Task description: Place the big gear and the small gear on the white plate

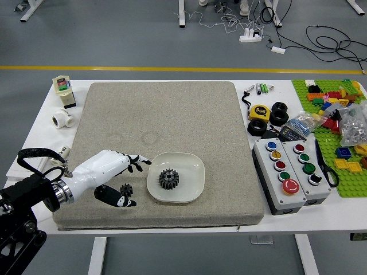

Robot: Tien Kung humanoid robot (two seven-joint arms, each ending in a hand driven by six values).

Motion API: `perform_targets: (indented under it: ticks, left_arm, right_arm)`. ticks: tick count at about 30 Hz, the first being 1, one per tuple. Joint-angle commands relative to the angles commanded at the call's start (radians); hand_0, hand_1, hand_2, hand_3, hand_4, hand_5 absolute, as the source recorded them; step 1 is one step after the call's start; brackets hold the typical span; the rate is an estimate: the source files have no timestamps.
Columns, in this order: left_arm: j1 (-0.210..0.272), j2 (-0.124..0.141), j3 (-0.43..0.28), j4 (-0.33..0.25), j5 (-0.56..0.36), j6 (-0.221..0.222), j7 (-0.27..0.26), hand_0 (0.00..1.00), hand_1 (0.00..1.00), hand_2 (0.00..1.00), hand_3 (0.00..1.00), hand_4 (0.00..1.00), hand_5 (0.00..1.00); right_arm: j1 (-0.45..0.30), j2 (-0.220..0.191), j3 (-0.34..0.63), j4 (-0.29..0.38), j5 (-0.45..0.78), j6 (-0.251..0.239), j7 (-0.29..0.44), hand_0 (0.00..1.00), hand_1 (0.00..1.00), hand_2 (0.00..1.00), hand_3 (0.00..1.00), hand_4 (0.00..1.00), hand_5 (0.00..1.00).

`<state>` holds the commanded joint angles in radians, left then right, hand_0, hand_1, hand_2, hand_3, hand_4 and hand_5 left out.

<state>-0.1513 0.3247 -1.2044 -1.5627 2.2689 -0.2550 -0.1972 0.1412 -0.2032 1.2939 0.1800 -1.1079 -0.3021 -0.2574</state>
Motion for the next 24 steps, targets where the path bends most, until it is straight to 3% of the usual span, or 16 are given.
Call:
perform_targets:
  ticks: [5,6,11,12,24]
  left_arm:
    - [-0.01,-0.006,0.01,0.046,0.0,0.019,0.002,0.368,0.533,0.572,0.733,0.851,0.108]
    - [-0.013,-0.008,0.012,0.062,0.0,0.021,0.003,0.351,0.478,0.538,0.67,0.598,0.002]
    - [-0.025,-0.014,0.019,0.091,0.0,0.019,0.005,0.351,0.478,0.538,0.67,0.598,0.002]
    - [-0.026,-0.014,0.019,0.093,0.0,0.016,0.005,0.342,0.457,0.517,0.633,0.441,0.002]
    - [-0.031,-0.006,0.01,0.102,0.0,-0.053,0.004,0.341,0.454,0.515,0.634,0.442,0.002]
  right_arm:
    - [0.001,0.0,-0.001,0.0,0.002,-0.001,0.0,0.597,0.606,0.692,0.557,0.752,0.677]
    - [0.002,0.0,-0.002,0.0,0.003,-0.001,0.0,0.597,0.606,0.693,0.557,0.751,0.677]
    - [0.003,-0.001,-0.001,0.0,0.002,0.0,0.001,0.597,0.606,0.693,0.557,0.751,0.677]
    - [0.003,-0.001,-0.001,0.0,0.002,0.0,0.001,0.597,0.606,0.692,0.557,0.751,0.678]
    - [0.004,-0.001,-0.001,0.0,0.001,0.0,0.0,0.597,0.606,0.693,0.557,0.752,0.678]
